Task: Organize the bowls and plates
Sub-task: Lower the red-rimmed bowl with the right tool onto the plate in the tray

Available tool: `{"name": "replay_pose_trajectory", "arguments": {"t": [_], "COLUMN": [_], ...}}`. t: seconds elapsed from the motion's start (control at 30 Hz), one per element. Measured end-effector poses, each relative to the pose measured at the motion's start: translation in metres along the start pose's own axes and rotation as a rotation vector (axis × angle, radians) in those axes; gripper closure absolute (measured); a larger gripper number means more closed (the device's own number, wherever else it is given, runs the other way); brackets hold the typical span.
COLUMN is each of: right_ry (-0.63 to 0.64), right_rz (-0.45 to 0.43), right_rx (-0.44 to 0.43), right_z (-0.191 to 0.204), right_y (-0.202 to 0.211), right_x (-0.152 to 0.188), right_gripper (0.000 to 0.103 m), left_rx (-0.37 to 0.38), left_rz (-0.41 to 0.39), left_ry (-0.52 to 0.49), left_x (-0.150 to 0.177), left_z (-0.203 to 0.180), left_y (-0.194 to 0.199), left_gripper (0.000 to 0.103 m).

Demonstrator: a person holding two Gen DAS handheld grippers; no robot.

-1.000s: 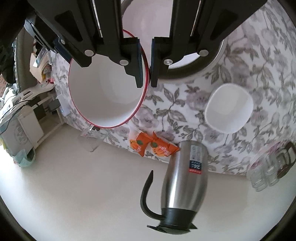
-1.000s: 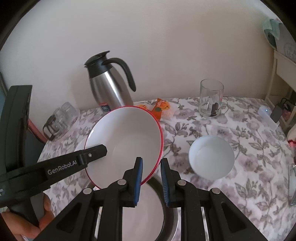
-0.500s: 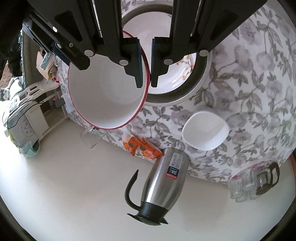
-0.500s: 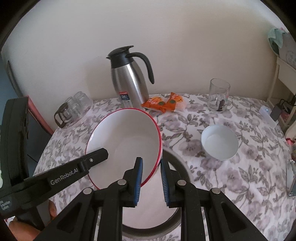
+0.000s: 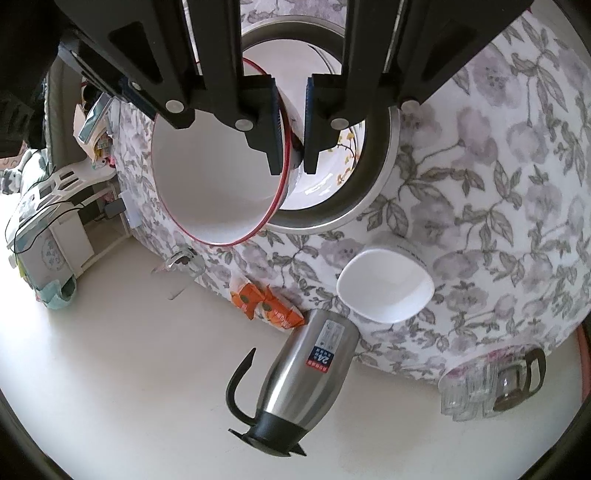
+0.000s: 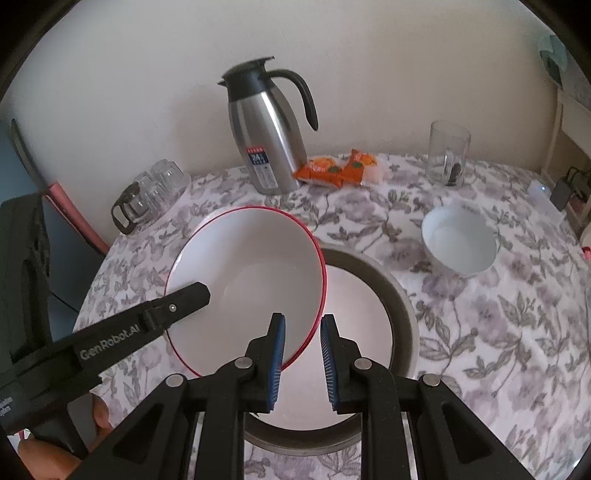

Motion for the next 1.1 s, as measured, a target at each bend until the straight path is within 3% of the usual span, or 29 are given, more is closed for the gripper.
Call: {"name": "replay_pose_trajectory", "arguments": {"t": [0.47,1.1], "right_ry": [-0.017,-0.07], "right_rz": [0.085,0.135], "right_rx": [0.04,0.041], "right_z": [-0.012,-0.031], "right_y": [-0.027,-0.044], "right_x": [0.017,0.028], "right_gripper": [0.082,0.082], "left_rx": [-0.009,-0.022], "left_rz": [0.082,0.15], "left_ry": [0.02,0.004], "left_x": [0.017,0.03], "left_z": [0.008,0.006], "left_y": [-0.026,-0.05], "left_gripper": [0.09,0.089]}}
Point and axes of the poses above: each gripper's, at about its wrist camera, not at the fingertips, and y roughly against the way its jaws point, z to its left, x to its underside, the point moved 9 cm from there along -y, roughly the way its jaws point, and after that the axes turned 4 degrees about -x, right-handed, at the moved point
